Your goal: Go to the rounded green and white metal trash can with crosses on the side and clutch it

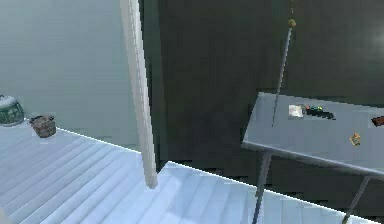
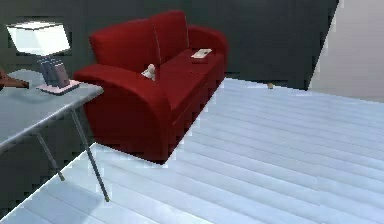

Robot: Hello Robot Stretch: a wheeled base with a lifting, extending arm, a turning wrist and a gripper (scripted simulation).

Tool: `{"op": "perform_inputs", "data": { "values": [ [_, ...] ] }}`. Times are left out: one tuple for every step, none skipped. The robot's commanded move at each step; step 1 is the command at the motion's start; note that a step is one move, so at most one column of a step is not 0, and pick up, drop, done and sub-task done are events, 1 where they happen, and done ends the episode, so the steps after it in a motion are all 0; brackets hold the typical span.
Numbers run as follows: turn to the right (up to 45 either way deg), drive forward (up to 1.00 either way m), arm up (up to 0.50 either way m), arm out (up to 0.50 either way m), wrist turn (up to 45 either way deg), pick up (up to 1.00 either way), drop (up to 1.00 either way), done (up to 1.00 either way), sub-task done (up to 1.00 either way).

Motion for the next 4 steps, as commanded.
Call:
{"op": "perform_inputs", "data": {
  "values": [
    [0.0,0.4,0.0,0.0,0.0,0.0,0.0,0.0,0.0],
    [-21.0,0.0,0.0,0.0,0.0,0.0,0.0,0.0,0.0],
    [0.0,0.65,0.0,0.0,0.0,0.0,0.0,0.0,0.0],
    [-45.0,0.0,0.0,0.0,0.0,0.0,0.0,0.0,0.0]
  ]
}}
